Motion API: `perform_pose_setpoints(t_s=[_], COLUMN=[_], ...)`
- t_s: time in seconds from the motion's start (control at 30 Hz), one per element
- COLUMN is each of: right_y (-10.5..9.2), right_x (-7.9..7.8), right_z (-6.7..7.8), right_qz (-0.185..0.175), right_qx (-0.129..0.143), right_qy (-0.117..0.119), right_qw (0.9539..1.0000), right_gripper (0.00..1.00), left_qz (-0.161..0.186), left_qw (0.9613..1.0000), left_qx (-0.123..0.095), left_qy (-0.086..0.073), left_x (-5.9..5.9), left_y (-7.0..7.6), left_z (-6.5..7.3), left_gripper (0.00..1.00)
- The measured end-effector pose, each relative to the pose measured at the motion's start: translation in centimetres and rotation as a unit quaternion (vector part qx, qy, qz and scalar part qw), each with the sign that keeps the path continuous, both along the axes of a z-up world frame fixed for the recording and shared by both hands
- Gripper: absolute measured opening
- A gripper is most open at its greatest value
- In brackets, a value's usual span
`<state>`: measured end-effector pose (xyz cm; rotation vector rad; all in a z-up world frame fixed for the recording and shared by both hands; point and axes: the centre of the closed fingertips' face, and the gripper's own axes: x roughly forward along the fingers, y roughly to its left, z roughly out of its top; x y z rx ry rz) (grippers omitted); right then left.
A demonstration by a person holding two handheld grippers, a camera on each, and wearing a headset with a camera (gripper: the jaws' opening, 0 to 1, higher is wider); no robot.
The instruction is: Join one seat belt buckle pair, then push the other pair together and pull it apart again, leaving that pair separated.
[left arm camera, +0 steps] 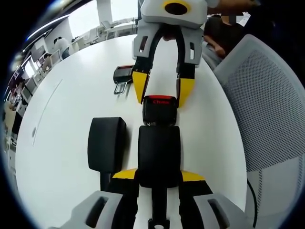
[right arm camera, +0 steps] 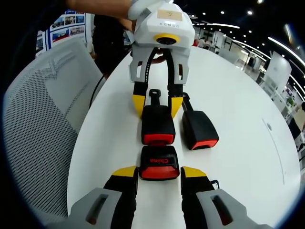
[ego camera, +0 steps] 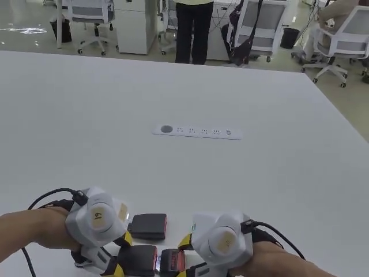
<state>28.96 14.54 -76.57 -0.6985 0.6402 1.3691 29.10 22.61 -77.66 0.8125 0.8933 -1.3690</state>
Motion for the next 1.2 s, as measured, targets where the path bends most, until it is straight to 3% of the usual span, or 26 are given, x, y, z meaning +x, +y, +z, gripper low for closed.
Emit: perform_pose_setpoints(t_s=[0.13, 0.27, 0.63, 0.73, 0.83, 0.97, 1.2], right_y=[-0.1, -0.2, -0.5, -0.6, -0.8, -1.4, -3.0], right_x=[-0.1, 0.1, 1.7, 2.5, 3.0, 4.0, 5.5], right_z=[0.5, 0.8, 3.6, 3.8, 4.8, 5.4, 5.3], right_qz=[0.010, 0.016, 0.022, 0.024, 0.017, 0.014, 0.010], right_qx=[-0.003, -0.003, 0.003, 0.004, 0.012, 0.010, 0.000], right_qy=[-0.004, -0.008, -0.027, -0.030, -0.027, -0.031, -0.037], right_qw=[0.9999, 0.9998, 0.9994, 0.9993, 0.9994, 0.9994, 0.9993], right_gripper=[0.40, 0.44, 0.52, 0.52, 0.53, 0.53, 0.53], left_qz=[0.006, 0.018, 0.050, 0.059, 0.063, 0.068, 0.066], left_qw=[1.0000, 0.9998, 0.9983, 0.9973, 0.9968, 0.9960, 0.9961], left_qx=[0.003, -0.005, -0.030, -0.042, -0.048, -0.054, -0.047], left_qy=[-0.005, 0.000, -0.003, -0.008, -0.014, -0.022, -0.033], left_x=[0.3, 0.4, 1.1, 1.8, 2.1, 3.8, 5.9], left_y=[0.2, 0.4, 0.8, 0.6, 0.2, 0.7, 1.4], left_z=[0.0, 0.4, 3.6, 4.3, 5.3, 5.7, 6.2], left_gripper=[0.36, 0.39, 0.44, 0.46, 0.47, 0.47, 0.48])
